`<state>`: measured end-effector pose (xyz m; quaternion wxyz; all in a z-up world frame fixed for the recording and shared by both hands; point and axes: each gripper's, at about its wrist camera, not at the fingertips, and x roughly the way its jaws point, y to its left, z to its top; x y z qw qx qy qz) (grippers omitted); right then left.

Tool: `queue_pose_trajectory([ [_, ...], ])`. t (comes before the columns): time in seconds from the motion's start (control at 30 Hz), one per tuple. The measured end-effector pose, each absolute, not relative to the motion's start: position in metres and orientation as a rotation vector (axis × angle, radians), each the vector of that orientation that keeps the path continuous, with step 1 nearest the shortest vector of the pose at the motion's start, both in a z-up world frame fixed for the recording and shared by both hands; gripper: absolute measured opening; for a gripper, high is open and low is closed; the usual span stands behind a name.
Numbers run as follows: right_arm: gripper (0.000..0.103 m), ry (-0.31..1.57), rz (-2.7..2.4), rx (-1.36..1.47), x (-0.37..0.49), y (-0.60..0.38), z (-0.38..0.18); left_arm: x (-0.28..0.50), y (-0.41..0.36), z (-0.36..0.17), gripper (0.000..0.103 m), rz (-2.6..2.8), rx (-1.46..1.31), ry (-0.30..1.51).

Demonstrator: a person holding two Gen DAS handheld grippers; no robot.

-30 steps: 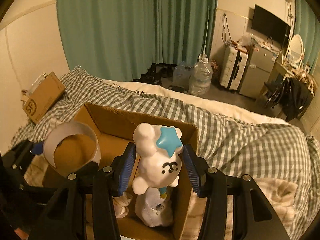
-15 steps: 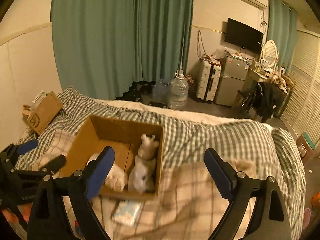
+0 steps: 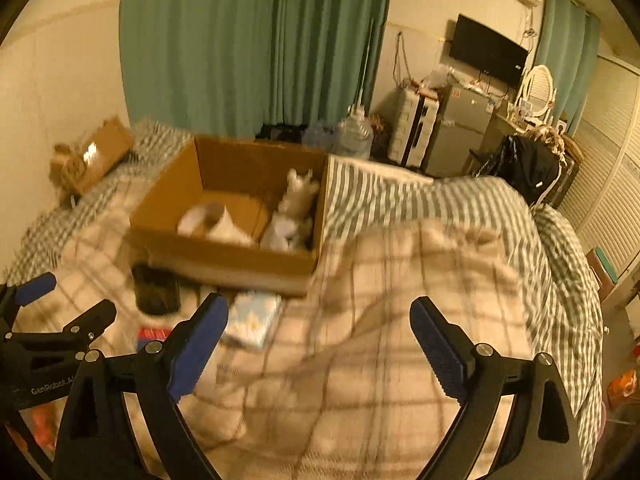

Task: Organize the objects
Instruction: 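Grasp the clear labeled bottle with the left gripper, then hold the bottle in the left gripper while the right grasps the tissue pack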

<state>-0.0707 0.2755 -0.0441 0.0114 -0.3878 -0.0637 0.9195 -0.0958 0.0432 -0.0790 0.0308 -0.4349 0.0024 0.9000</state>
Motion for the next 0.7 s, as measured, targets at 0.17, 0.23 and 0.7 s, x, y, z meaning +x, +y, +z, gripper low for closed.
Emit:
queue_pose_trajectory([
  [0.17,0.093,-0.204,2.843,-1.277,-0.075,0.277,-0.068,-0.099,0.068,-0.105,0.103,2.737,-1.403,0.076],
  [0.23,0.092,-0.187,2.841,-1.296,-0.078,0.279,-0.073,-0.101,0.078,-0.117,0.103,2.714,-1.432,0.112],
  [0.7,0.092,-0.110,2.803,-1.366,-0.090,0.287,-0.088,-0.124,0.087,-0.154,0.103,2.668,-1.573,0.109],
])
